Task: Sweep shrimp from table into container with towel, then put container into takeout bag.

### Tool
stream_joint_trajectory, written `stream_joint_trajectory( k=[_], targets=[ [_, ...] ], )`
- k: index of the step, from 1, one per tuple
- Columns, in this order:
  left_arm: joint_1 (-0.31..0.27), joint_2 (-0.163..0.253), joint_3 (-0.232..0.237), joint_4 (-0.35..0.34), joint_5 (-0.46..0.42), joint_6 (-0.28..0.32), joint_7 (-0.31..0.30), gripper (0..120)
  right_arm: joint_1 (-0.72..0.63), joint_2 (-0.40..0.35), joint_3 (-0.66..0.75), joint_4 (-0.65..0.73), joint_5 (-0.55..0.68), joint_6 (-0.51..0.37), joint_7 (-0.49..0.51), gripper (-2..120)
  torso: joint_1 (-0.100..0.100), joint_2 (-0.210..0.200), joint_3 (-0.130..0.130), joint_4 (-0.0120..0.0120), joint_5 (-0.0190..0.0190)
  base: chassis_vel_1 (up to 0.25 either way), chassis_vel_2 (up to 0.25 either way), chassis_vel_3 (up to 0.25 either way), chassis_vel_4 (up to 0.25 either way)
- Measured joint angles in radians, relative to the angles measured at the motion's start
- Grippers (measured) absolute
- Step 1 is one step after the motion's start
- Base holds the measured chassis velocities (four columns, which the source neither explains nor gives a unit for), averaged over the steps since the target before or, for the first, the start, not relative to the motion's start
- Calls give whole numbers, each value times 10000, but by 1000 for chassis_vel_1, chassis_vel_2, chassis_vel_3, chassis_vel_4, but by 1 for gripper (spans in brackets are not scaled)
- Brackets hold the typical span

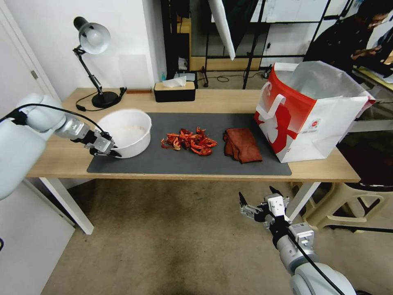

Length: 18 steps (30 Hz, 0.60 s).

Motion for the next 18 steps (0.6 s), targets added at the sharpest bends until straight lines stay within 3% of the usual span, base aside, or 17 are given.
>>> stream_joint_trajectory(
  k=[6, 11, 14, 15, 18],
  targets=[
    [264, 284, -180, -158, -207, -112, 0, 0, 6, 3, -21, -20, 24, 4, 11, 100, 1, 0, 0, 1, 0, 0, 0, 0, 0],
    [851, 848, -654, -740, -466, -273, -110, 0, 22, 18, -62, -48, 30, 6, 23, 100, -1, 0, -1, 3, -1, 0, 0, 0, 0],
    [1757, 1375, -1308, -1633, -702, -438, -270, 0, 42, 22, -99, -58, 30, 7, 30, 100, -2, 0, -1, 3, -2, 0, 0, 0, 0],
    [1757, 1375, -1308, -1633, -702, -438, -270, 0, 42, 22, -99, -58, 30, 7, 30, 100, -2, 0, -1, 3, -2, 0, 0, 0, 0],
    [2739, 1939, -1968, -2882, -917, -578, -459, 0, 77, 14, -114, -57, 53, -5, 34, 100, -2, 0, -1, 3, -3, 0, 0, 0, 0]
  ],
)
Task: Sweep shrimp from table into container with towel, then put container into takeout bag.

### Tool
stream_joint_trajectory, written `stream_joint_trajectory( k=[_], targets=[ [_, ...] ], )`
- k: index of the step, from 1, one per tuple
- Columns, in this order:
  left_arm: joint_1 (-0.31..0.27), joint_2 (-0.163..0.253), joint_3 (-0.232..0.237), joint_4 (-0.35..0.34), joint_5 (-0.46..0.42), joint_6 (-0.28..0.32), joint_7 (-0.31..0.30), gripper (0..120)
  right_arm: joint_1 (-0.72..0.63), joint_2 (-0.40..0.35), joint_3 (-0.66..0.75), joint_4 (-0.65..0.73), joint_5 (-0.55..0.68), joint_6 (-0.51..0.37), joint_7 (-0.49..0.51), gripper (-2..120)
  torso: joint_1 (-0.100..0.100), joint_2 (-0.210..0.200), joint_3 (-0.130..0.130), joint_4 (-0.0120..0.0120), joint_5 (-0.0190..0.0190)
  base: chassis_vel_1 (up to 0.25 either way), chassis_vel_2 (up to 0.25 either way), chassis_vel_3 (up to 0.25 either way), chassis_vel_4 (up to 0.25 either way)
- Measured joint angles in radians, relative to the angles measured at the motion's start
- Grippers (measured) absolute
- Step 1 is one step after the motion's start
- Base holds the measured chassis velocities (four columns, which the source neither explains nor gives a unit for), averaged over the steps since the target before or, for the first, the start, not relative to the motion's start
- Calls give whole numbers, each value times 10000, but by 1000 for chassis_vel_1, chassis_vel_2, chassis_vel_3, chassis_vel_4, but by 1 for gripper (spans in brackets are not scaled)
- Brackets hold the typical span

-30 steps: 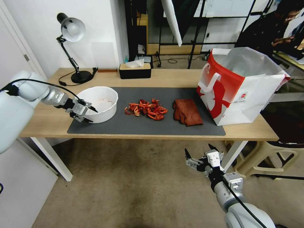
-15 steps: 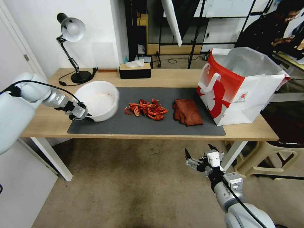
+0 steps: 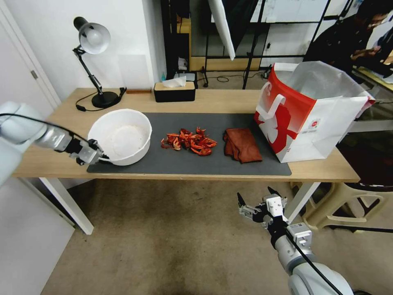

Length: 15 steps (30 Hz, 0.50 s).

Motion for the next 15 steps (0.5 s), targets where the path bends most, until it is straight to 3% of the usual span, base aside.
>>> stream_joint_trajectory(
  k=[1, 4, 5, 8, 9, 11, 15],
  targets=[
    [0, 0, 0, 0, 0, 0, 0, 0, 0, 0, 0, 0, 0, 0, 0, 100, 0, 0, 0, 0, 0, 0, 0, 0, 0],
    [875, 471, -521, -1422, -181, -172, -158, 0, 37, 0, -1, 9, 16, -25, 3, 100, 0, 0, 0, -2, 3, 0, 0, 0, 0],
    [875, 471, -521, -1422, -181, -172, -158, 0, 37, 0, -1, 9, 16, -25, 3, 100, 0, 0, 0, -2, 3, 0, 0, 0, 0],
    [2235, 670, -1500, -2751, -25, -470, -245, 0, 42, 2, 29, 53, 37, -47, 5, 100, 0, 1, 0, -6, 6, 0, 0, 0, 0],
    [2235, 670, -1500, -2751, -25, -470, -245, 0, 42, 2, 29, 53, 37, -47, 5, 100, 0, 1, 0, -6, 6, 0, 0, 0, 0],
    [3625, 697, -2266, -3712, 412, -744, -315, 0, 36, -22, 70, 87, 64, -60, 6, 100, -1, 1, 0, 1, 4, 0, 0, 0, 0],
    [4913, 589, -2656, -4565, 1014, -1165, -192, 0, 30, -61, 111, 146, 109, -93, 8, 100, -1, 1, 0, -2, 4, 0, 0, 0, 0]
  ],
)
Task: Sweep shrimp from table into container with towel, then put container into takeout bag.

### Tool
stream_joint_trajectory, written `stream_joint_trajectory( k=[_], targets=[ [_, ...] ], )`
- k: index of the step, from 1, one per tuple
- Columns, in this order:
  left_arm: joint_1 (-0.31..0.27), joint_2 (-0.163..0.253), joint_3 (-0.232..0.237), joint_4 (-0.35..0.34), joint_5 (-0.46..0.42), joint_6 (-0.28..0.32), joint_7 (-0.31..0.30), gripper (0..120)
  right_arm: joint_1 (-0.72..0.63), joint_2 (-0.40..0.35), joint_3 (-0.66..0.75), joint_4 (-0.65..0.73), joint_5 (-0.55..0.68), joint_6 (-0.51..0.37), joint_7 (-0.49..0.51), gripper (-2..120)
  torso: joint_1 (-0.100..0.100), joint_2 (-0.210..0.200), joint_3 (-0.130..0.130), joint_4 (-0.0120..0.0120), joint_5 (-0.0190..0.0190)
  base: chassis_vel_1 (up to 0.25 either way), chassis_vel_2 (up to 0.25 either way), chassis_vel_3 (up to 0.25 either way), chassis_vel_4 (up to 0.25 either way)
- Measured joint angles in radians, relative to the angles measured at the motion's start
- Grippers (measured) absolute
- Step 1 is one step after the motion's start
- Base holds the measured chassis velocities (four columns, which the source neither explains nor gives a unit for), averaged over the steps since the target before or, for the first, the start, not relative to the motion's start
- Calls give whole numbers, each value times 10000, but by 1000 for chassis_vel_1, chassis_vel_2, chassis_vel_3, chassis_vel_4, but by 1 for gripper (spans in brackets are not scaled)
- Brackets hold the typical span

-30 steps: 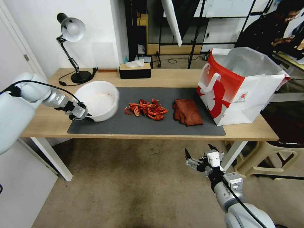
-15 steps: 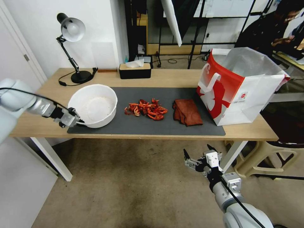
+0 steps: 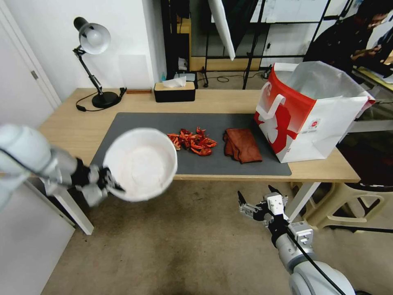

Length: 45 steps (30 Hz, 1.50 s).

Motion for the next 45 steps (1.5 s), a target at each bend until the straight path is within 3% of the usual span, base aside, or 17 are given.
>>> stream_joint_trajectory(
  k=[5, 8, 13, 18, 20, 22, 25, 32, 36, 37, 45],
  targets=[
    [1127, -346, 76, -535, 1008, -348, 337, 0, -50, -16, 53, 112, 19, -25, 12, 100, 0, 0, 0, 1, 1, 0, 0, 0, 0],
    [1359, -578, 326, -515, 1378, -407, 473, 0, -78, -17, 77, 200, 41, -45, 15, 100, 0, -1, 0, 0, 0, 0, 0, 0, 0],
    [1392, -1208, 766, -132, 2315, -599, 801, 0, -119, -31, 157, 386, 131, -88, 23, 100, 1, -2, 0, 0, -1, 0, 0, 0, 0],
    [1269, -1543, 1067, 423, 2522, -596, 831, 0, -156, -34, 222, 459, 184, -102, 28, 100, 3, -2, 1, -1, 0, 0, 0, 0, 0],
    [1145, -1849, 1303, 1048, 2521, -596, 812, 0, -215, -37, 256, 533, 220, -102, 31, 100, 2, -2, 1, -1, -1, 0, 0, 0, 0],
    [1084, -1956, 1369, 1238, 2522, -595, 793, 0, -227, -39, 266, 561, 237, -102, 31, 100, 2, -2, 1, 0, 0, 0, 0, 0, 0],
    [573, -2496, 1673, 1993, 2705, -665, 656, 0, -217, -42, 292, 625, 289, -105, 35, 100, 2, -2, 1, 0, -1, 0, 0, 0, 0],
    [-475, -3272, 2443, 2993, 3269, -889, -31, 0, -5, 0, 285, 626, 512, -114, 73, 100, 3, -2, 1, -2, -3, 0, 0, 0, 0],
    [-742, -3380, 2661, 3212, 3359, -933, -304, 0, 131, -4, 289, 584, 659, -87, 82, 100, 2, -2, 2, -2, 0, 0, 0, 0, 0],
    [-1086, -3481, 2920, 3527, 3411, -1028, -579, 0, 368, -17, 313, 449, 918, 98, 96, 100, 3, -2, 2, 0, -2, 0, 0, 0, 0],
    [-1704, -3648, 3265, 3829, 3733, -1217, -717, 0, 1017, -123, 301, -128, 1472, 809, -48, 100, 3, -3, 2, -1, -1, 0, 0, 0, 0]
  ],
)
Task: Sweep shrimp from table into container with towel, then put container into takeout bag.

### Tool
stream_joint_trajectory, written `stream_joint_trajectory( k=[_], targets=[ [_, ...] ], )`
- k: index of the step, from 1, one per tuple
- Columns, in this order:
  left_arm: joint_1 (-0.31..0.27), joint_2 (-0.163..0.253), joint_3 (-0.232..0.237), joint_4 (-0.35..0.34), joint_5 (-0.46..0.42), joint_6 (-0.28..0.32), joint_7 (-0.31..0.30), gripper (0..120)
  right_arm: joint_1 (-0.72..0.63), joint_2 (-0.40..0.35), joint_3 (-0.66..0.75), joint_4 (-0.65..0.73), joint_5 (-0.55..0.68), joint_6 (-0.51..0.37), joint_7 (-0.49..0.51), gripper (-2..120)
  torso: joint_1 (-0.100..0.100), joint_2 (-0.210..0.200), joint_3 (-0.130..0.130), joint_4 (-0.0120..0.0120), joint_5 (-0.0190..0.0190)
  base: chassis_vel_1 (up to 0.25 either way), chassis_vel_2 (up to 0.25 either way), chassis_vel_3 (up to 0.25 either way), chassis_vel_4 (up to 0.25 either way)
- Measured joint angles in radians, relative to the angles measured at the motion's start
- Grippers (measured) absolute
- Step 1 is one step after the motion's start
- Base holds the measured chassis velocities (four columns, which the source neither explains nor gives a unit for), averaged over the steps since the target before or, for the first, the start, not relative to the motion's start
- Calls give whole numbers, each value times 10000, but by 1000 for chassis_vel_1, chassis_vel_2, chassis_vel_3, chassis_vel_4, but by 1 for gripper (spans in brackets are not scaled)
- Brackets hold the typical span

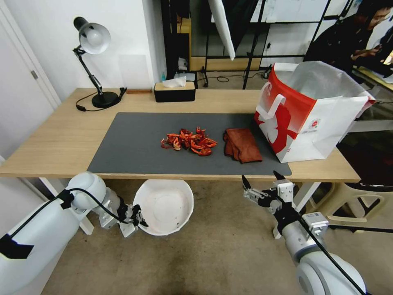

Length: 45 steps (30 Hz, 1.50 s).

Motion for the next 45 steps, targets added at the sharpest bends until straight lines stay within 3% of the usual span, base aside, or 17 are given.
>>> stream_joint_trajectory(
  k=[10, 18, 26, 29, 32, 35, 45],
  targets=[
    [-600, 22, 741, 130, 294, -32, 60, 0, 1382, -391, -383, -1334, 606, 363, -26, 100, 0, 0, 0, 1, 1, 0, 0, 0, 0],
    [-631, 64, 741, 292, 239, -66, 36, 0, 2685, -1121, -800, -2570, 1258, 549, 177, 100, 0, 0, 1, 1, 0, 0, 0, 0, 0],
    [-615, 57, 721, 305, 215, -79, -33, 0, 3977, -1372, -1399, -3444, 1540, 344, 674, 100, 1, 0, 1, 1, 0, 0, 0, 0, 0],
    [-584, 52, 714, 314, 219, -85, -43, 0, 4720, -1380, -1834, -3847, 1666, -209, 1306, 100, 1, 0, 0, 2, 0, 0, 0, 0, 0],
    [-543, 67, 698, 345, 219, -94, -69, 0, 5563, -1308, -2286, -4283, 2055, -1470, 2521, 100, 1, 0, 0, 1, -1, 0, 0, 0, 0],
    [-539, 82, 690, 371, 204, -99, -88, 0, 6003, -1288, -2487, -4579, 2392, -2144, 3046, 100, 1, 0, 0, 2, -1, 0, 0, 0, 0],
    [-539, 179, 685, 475, 111, -134, -177, 0, 7199, -1446, -2894, -5350, 3770, -3554, 4296, 100, 1, 2, 0, 2, -1, 0, 0, 0, 0]
  ],
)
